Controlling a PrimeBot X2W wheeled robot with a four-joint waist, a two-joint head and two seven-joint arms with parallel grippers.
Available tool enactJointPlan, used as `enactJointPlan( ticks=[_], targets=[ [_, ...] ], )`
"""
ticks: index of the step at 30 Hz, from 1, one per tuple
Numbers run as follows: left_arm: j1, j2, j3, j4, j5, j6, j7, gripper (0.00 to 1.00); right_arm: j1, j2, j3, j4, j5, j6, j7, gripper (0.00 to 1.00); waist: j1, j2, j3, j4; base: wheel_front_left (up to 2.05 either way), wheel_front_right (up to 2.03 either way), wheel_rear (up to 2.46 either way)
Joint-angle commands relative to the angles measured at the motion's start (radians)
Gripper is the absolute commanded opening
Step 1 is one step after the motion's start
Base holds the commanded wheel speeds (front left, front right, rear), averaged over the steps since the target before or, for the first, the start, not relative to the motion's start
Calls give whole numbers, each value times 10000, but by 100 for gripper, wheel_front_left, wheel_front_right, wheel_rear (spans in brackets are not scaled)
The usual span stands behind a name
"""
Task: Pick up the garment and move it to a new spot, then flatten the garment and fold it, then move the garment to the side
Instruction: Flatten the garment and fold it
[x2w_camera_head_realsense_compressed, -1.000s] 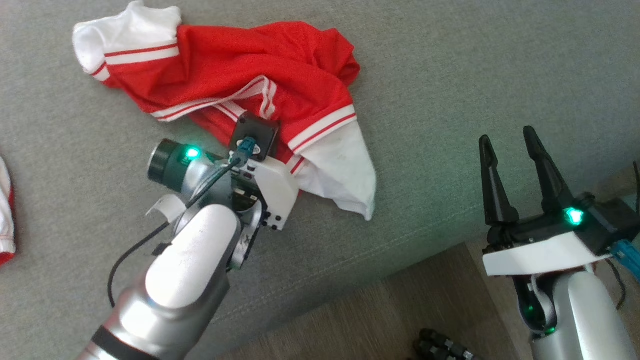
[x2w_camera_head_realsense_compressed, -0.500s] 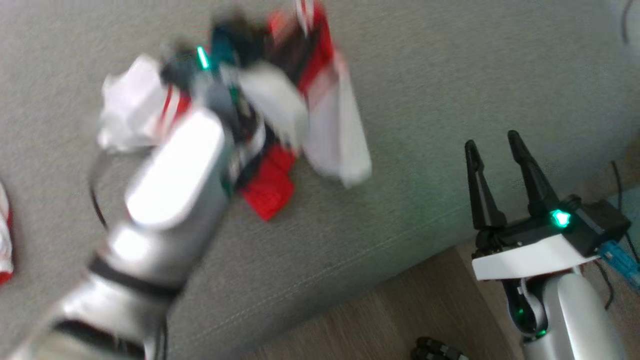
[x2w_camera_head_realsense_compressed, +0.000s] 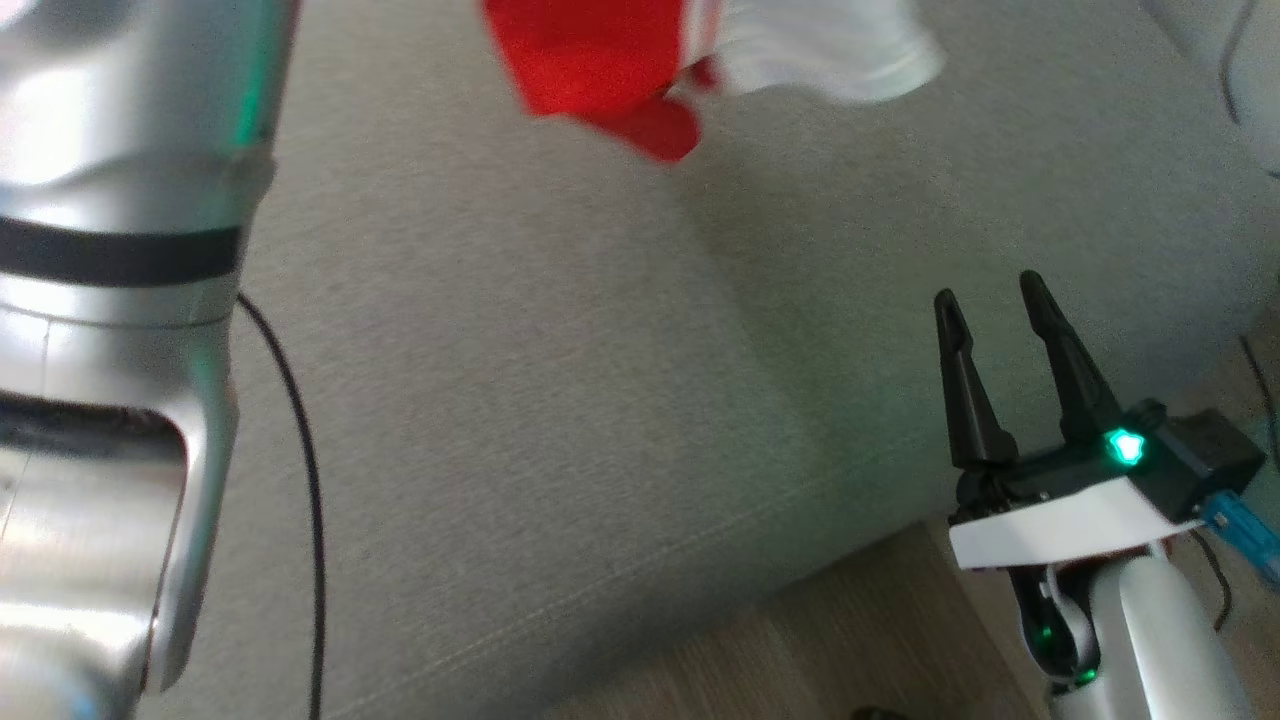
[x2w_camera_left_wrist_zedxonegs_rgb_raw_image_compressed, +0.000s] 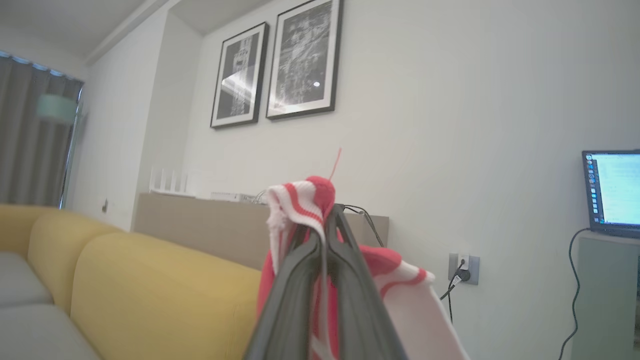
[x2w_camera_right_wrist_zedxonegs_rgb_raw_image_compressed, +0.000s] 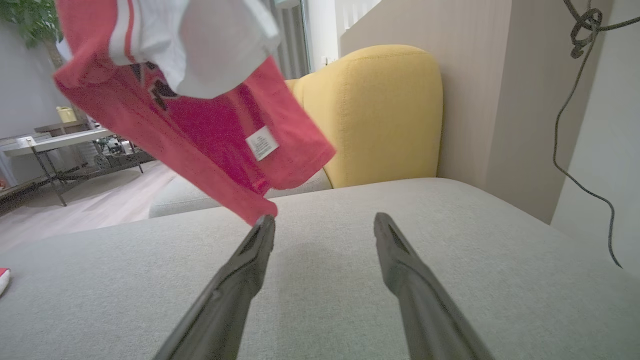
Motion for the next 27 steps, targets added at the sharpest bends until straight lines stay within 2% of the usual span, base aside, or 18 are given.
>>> enactJointPlan(
  ticks=[1,4,6,7,8,13,15,18,19,20,21,27],
  targets=[
    [239,495,481,-315,-609,-31,446,0,39,-75,138,-362,-108,-2,-65,100,0,0,-311,534,0,0,0],
    [1679,1080,678,-849,-1282,-39,1227,0,120,-75,59,-400,-169,-2,-65,100,0,0,-390,989,0,0,0],
    [3123,1738,737,-1427,-1359,24,1473,0,168,-75,35,-430,-214,-2,-65,100,0,0,-347,1288,0,0,0],
    [3931,2038,825,-1677,-1412,124,1505,0,188,-75,16,-444,-257,-2,-65,100,0,0,-304,1450,0,0,0],
    [3931,2038,825,-1677,-1412,124,1505,0,188,-75,16,-444,-257,-2,-65,100,0,0,-304,1450,0,0,0],
    [7358,3325,1391,-2327,-1466,515,1038,0,106,-75,16,-497,-485,-2,-65,100,0,0,50,1999,0,0,0],
    [8012,3526,1547,-2370,-1543,419,631,0,54,-75,-54,-529,-628,-2,-65,100,0,0,198,2242,0,0,0],
    [8264,3540,1774,-1968,-1610,428,132,0,-12,-75,-80,-526,-860,-2,-65,100,0,0,347,2558,0,0,0],
    [8241,3454,1863,-1780,-1690,463,-1,4,-42,-75,-77,-519,-921,-2,-65,100,0,0,386,2631,0,0,0],
    [8180,3373,1926,-1615,-1721,499,-152,41,-78,-75,-103,-519,-956,-2,-65,100,0,0,422,2703,0,0,0],
    [8109,3320,1942,-1482,-1671,527,-331,100,-113,-75,-132,-524,-980,-2,-65,100,0,0,456,2769,0,0,0],
    [8361,3057,1945,-1488,-899,833,-1846,100,-133,-75,-36,-498,-1019,-2,-65,100,0,0,373,3025,0,0,0]
  ],
)
